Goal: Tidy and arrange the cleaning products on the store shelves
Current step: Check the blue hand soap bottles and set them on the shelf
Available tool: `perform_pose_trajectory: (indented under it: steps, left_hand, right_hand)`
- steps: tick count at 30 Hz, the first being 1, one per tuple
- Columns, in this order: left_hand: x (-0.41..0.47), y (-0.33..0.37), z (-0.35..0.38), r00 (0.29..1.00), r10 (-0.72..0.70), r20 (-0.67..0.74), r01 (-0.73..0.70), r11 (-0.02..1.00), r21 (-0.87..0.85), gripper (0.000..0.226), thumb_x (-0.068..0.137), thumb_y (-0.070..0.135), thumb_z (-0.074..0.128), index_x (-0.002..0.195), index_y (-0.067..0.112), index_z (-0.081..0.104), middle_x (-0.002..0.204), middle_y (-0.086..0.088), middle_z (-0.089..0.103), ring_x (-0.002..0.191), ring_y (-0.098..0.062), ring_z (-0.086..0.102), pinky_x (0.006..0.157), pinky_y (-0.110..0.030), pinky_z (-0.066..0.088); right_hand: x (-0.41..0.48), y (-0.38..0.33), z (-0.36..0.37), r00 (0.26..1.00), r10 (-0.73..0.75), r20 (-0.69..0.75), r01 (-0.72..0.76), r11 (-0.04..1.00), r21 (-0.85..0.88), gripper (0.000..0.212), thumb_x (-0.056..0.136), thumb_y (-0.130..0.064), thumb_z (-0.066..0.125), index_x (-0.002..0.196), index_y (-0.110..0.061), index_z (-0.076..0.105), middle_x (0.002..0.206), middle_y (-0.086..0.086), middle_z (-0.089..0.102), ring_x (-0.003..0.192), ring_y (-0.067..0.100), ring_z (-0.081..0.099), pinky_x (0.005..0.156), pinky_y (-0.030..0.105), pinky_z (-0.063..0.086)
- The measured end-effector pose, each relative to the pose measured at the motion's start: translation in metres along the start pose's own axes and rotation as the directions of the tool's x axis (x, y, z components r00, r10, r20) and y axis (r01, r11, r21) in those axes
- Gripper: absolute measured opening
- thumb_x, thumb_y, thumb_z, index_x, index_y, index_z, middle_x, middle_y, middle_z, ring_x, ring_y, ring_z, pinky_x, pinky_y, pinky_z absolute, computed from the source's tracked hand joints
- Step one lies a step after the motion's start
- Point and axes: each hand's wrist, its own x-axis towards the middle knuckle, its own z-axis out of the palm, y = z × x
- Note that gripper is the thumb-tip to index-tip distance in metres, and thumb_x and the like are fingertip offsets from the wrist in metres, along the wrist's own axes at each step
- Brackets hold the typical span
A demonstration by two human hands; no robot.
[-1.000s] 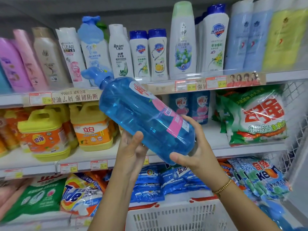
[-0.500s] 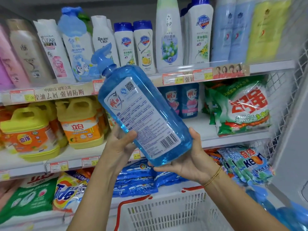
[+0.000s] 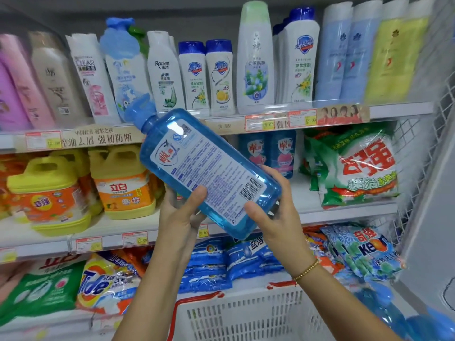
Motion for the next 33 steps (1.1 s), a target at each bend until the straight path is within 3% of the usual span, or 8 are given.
perform_pose_trajectory:
  steps: [5,10,14,18,21,25,30,33]
  left_hand:
    - [0.001,0.005,-0.005,0.996,-0.037,0.086,0.035,0.999,0.016,0.101,0.034,0.042,0.096,0.124,0.020,0.056,0.116,-0.001,0.069,0.115,-0.021,0.062,0.081,-0.030,0.057]
    - [0.002,0.011,-0.007,0.981,-0.066,0.181,0.067,0.998,0.003,0.125,0.041,0.039,0.096,0.145,0.007,0.034,0.129,-0.005,0.061,0.120,-0.023,0.059,0.084,-0.033,0.054]
    - [0.004,0.012,-0.009,0.959,-0.066,0.274,0.057,0.998,0.041,0.125,0.044,0.036,0.096,0.149,0.024,0.030,0.138,-0.006,0.053,0.127,-0.029,0.053,0.095,-0.051,0.050]
    - [0.007,0.012,-0.010,0.961,-0.038,0.273,0.005,0.993,0.119,0.120,0.045,0.027,0.096,0.147,0.033,0.033,0.137,-0.010,0.054,0.126,-0.035,0.052,0.096,-0.058,0.046]
    - [0.006,0.011,-0.013,0.985,-0.041,0.167,0.026,0.995,0.092,0.130,0.033,0.035,0.098,0.145,0.016,0.036,0.121,-0.006,0.063,0.117,-0.030,0.060,0.087,-0.048,0.054]
    - [0.005,0.011,-0.016,0.998,-0.026,0.062,0.025,1.000,0.012,0.131,0.032,0.037,0.098,0.145,0.013,0.037,0.123,-0.006,0.062,0.114,-0.027,0.062,0.085,-0.045,0.056]
    - [0.003,0.012,-0.011,0.999,0.048,-0.018,-0.048,0.999,0.020,0.121,0.035,0.041,0.097,0.141,0.016,0.042,0.120,-0.003,0.064,0.107,-0.022,0.065,0.076,-0.040,0.058]
    - [0.002,0.012,-0.011,0.995,0.099,-0.020,-0.098,0.993,0.064,0.121,0.038,0.040,0.096,0.143,0.019,0.039,0.126,-0.005,0.063,0.113,-0.024,0.064,0.080,-0.041,0.057]
  right_hand:
    - [0.006,0.006,-0.006,0.976,0.214,-0.026,-0.202,0.951,0.233,0.046,0.079,-0.055,0.055,0.119,-0.035,0.052,0.112,-0.005,0.066,0.104,0.014,0.065,0.074,0.026,0.055]
    - [0.004,0.004,-0.008,0.805,0.556,0.206,-0.574,0.645,0.504,0.043,0.089,-0.054,0.042,0.102,-0.026,0.073,0.114,0.005,0.069,0.101,0.019,0.067,0.082,0.037,0.054]
    - [-0.001,0.004,-0.003,0.687,0.569,0.452,-0.697,0.342,0.630,0.034,0.072,-0.040,0.073,0.089,-0.010,0.076,0.101,0.012,0.069,0.082,0.026,0.067,0.061,0.036,0.057]
    - [-0.007,0.006,0.003,0.655,0.470,0.591,-0.734,0.209,0.646,0.064,0.046,-0.024,0.094,0.100,-0.001,0.069,0.100,0.019,0.062,0.081,0.032,0.061,0.061,0.038,0.055]
    - [-0.004,0.001,0.003,0.646,0.520,0.558,-0.749,0.289,0.597,0.064,0.052,-0.032,0.091,0.107,-0.005,0.071,0.114,0.019,0.065,0.092,0.036,0.066,0.071,0.049,0.056]
    - [0.003,-0.006,0.002,0.709,0.541,0.452,-0.704,0.507,0.497,0.070,0.077,-0.062,0.061,0.134,-0.023,0.050,0.133,0.014,0.057,0.113,0.035,0.061,0.086,0.056,0.053]
    - [-0.004,-0.011,0.008,0.887,0.382,0.257,-0.420,0.901,0.110,0.088,0.061,-0.029,0.088,0.131,-0.035,0.035,0.131,-0.003,0.050,0.107,0.012,0.064,0.080,0.031,0.057]
    - [-0.004,-0.014,0.004,0.972,0.214,0.100,-0.190,0.960,-0.208,0.080,0.056,-0.037,0.087,0.118,-0.045,0.037,0.119,-0.019,0.053,0.101,0.000,0.061,0.077,0.016,0.053]
